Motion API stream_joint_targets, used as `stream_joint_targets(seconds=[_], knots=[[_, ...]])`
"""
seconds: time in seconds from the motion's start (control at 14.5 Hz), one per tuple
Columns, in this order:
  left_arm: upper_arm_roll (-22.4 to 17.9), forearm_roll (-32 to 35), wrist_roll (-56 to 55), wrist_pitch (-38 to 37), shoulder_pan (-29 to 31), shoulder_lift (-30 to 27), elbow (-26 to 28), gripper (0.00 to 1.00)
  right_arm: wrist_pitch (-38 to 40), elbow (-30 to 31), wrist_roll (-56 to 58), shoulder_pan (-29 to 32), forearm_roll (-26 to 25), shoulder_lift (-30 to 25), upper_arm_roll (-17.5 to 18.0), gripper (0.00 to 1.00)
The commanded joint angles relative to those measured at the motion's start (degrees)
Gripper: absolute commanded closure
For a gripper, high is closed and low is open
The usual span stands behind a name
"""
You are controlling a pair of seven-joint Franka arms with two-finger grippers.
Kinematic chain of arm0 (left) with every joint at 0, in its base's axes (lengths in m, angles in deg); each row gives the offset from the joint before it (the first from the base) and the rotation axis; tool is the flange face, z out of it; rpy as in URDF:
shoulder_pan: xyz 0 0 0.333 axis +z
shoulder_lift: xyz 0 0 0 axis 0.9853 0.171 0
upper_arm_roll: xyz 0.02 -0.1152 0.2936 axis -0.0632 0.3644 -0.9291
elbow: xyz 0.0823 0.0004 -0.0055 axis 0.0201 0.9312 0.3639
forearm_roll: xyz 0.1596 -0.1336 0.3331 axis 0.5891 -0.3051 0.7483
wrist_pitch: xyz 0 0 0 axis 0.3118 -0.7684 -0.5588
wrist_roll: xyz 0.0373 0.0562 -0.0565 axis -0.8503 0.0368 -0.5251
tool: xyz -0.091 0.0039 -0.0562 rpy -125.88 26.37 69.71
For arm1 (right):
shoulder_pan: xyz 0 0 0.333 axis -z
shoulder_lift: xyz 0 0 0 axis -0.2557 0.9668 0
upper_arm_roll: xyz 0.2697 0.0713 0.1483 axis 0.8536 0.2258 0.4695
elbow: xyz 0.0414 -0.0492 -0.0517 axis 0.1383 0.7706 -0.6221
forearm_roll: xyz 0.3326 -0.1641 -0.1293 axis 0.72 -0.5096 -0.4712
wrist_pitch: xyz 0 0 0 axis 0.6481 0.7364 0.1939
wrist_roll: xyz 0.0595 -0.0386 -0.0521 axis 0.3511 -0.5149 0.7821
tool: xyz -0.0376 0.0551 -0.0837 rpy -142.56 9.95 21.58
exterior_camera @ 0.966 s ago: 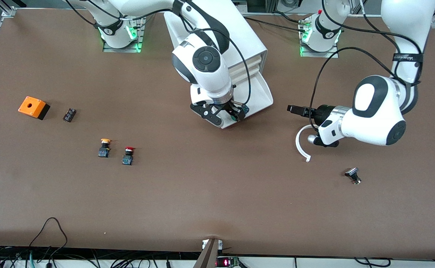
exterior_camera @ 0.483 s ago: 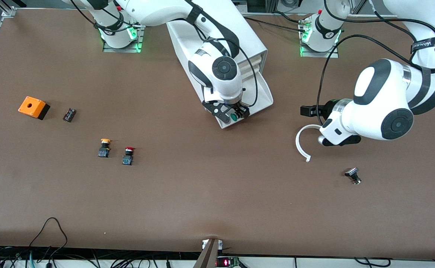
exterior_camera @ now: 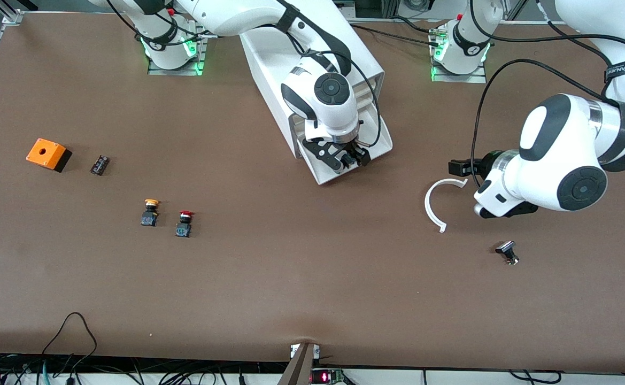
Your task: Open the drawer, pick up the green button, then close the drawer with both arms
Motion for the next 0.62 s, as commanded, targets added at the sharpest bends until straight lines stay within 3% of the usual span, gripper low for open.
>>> stream_joint_targets(seconds=[0.0, 0.14, 0.28, 0.55], knots=[[0.1, 1.5, -0.8, -1.3, -0.1, 1.5, -2.9, 0.0, -0.2, -1.8, -1.5, -1.3, -1.6, 1.7, -1.0, 0.01], [0.1, 1.6, -0.8, -1.3, -0.1, 1.6, -2.6, 0.0, 0.3, -1.8, -1.4, -1.3, -1.8, 1.7, -1.0, 0.07], [0.1, 1.6, -0.8, -1.3, -0.1, 1.6, -2.6, 0.0, 0.3, -1.6, -1.5, -2.1, -3.4, 1.7, -1.0, 0.27], [0.1, 2.1, -0.8, -1.3, -0.1, 1.6, -2.4, 0.0, 0.3, -1.6, -1.3, -2.3, -4.5, 1.7, -1.0, 1.0]])
